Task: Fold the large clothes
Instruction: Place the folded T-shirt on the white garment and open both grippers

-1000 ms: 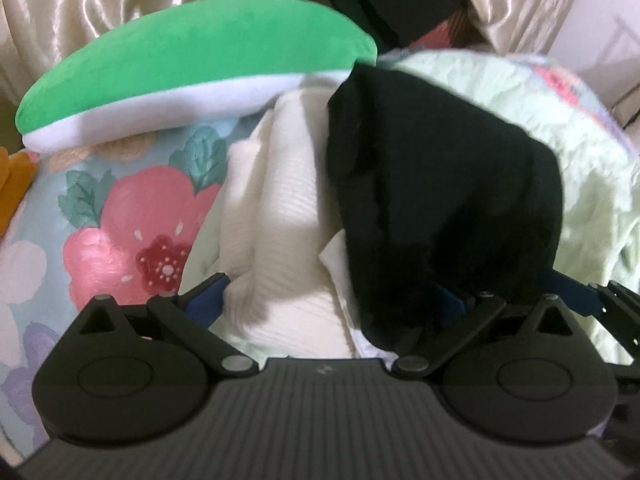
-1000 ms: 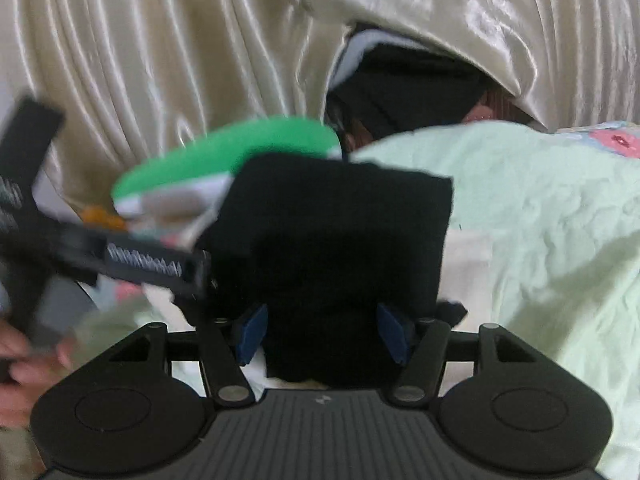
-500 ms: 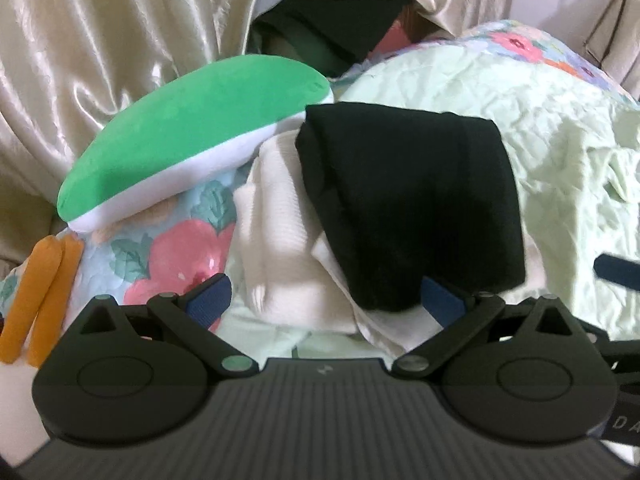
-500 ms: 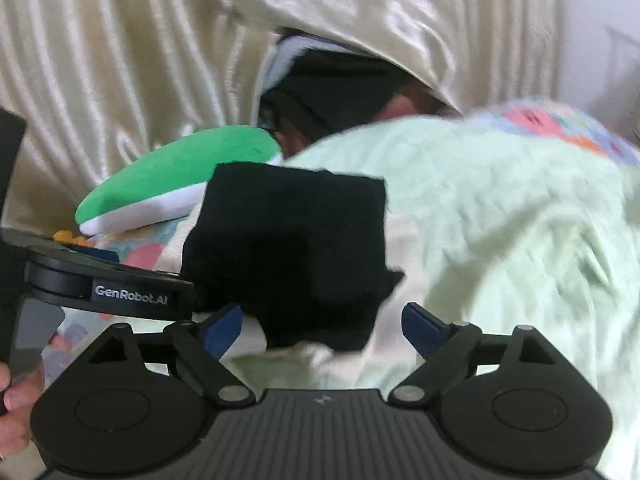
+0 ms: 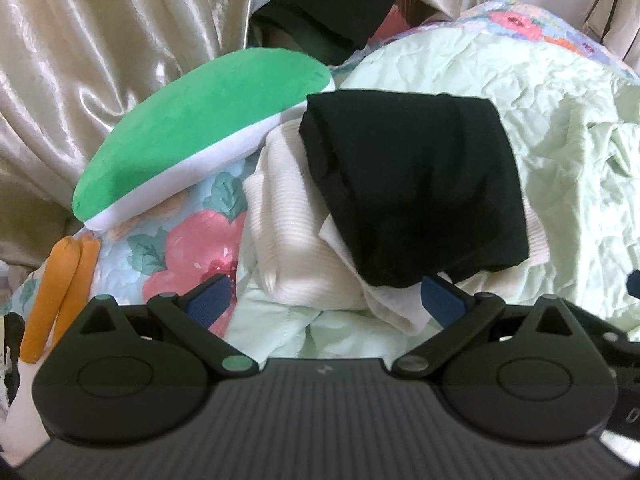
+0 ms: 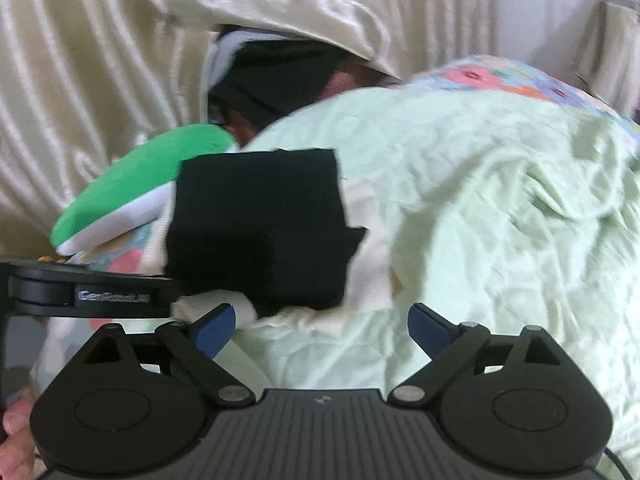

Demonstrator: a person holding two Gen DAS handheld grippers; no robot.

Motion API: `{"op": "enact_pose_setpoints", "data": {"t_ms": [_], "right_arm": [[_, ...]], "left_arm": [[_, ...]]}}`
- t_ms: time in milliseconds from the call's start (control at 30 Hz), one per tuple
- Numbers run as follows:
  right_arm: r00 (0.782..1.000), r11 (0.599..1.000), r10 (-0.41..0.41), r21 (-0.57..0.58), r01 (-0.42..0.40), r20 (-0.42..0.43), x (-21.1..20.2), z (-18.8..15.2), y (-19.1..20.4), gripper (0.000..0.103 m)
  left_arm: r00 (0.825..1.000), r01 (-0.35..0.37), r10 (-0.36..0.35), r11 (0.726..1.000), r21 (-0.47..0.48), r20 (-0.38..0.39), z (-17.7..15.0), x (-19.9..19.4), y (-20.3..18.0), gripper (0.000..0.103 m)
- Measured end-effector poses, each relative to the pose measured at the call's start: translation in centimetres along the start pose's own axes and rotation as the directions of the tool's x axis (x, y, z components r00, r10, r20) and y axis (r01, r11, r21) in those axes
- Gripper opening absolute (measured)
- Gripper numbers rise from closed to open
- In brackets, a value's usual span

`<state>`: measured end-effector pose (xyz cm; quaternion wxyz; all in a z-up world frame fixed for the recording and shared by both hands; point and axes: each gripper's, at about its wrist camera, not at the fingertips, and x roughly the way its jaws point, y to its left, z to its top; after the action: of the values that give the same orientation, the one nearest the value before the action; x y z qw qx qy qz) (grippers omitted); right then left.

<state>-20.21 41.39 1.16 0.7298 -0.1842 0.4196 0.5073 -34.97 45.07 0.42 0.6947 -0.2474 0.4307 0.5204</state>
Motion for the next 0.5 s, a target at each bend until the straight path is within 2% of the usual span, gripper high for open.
{"op": "enact_pose_setpoints", "data": {"t_ms": [167, 500], "right_arm": [[0.999, 0.999, -0.036, -0.011, 0.036, -0.021, 0.7, -0.2, 0.1, 0.094], [0.996, 0.992, -0.088, -0.094, 0.088, 0.004, 0.7, -0.8, 2.0, 0.096]], "left_arm": [[0.999, -0.016, 0.016, 1.0, -0.003, -0.029, -0.3, 0.9, 0.1, 0.103], [0.999, -0.01, 0.011, 1.0, 0.012, -0.033, -0.3, 1.4, -0.2, 0.103]]}}
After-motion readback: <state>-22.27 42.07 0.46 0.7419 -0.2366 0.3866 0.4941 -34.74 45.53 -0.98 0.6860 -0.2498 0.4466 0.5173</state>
